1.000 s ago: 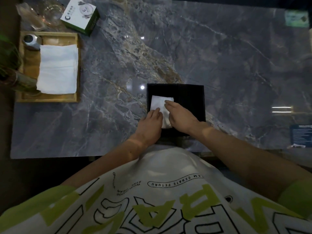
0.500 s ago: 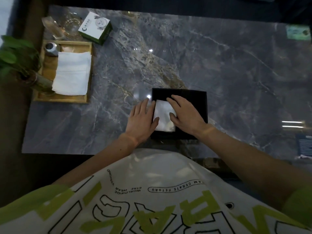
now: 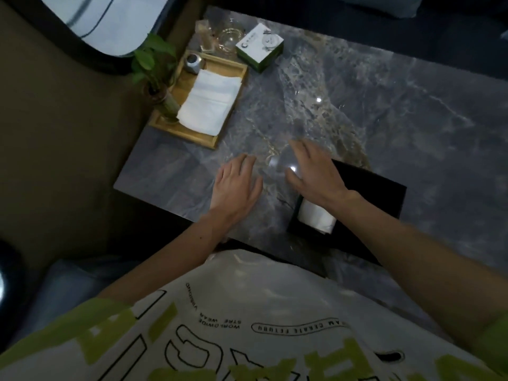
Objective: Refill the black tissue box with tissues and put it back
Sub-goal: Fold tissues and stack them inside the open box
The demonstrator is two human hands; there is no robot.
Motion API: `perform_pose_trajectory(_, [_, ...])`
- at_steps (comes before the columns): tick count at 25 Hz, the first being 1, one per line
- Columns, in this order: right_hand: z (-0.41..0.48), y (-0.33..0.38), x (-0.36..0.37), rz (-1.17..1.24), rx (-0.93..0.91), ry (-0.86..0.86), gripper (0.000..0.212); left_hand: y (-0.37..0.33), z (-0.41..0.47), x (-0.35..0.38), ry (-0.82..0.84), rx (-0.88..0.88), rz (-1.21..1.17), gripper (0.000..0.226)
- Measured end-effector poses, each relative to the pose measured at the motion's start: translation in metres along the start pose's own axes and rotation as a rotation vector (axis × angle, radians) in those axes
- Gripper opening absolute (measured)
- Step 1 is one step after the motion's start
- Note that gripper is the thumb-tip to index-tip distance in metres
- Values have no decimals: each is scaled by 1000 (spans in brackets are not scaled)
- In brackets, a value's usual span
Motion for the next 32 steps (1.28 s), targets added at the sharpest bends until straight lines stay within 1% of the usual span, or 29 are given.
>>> perform_pose_trajectory(3, [26,30,11,-43,14,15,63,41,12,-2,19,-40,-69,52])
perform_pose_trajectory(7, [70,74,27,-80,74,22,65,98,44,-15,-11,-24,-134,51])
perform_pose_trajectory(10, [100,102,31,-105,57,-19,61,129,69,-20,2,19,-119,51])
perform_pose_trajectory(14, [136,115,38,-78,165,18,62,168,97,-19,31,-72,-238,53])
perform_pose_trajectory(17, [160,122,43,10,179,-13,58,190,118,-12,25,-130,-294,53])
perform_pose_trajectory(20, [183,123,51,84,214,-36,51,207,137,0,56,-209,-344,56])
perform_pose_trajectory(24, [216,116,75,167,315,55,50,230,159,13,108,-343,-379,63])
perform_pose_trajectory(27, [232,111,84,326,376,48,48,244,171,21,142,-389,-384,65])
perform_pose_trajectory(31, [248,99,91,458,492,14,47,255,185,28,136,-436,-444,68])
perform_pose_trajectory(32, [253,95,95,486,546,17,47,258,188,32,144,-457,-454,69])
Point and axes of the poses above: each hand's wrist, its own z-axis towards the middle knuckle, its own x-axis out of the palm, y = z × x, the point moved 7 cm from there along z, towards the middle knuckle, and after that the axes turned 13 degrees about x, right-handed, at the moved point
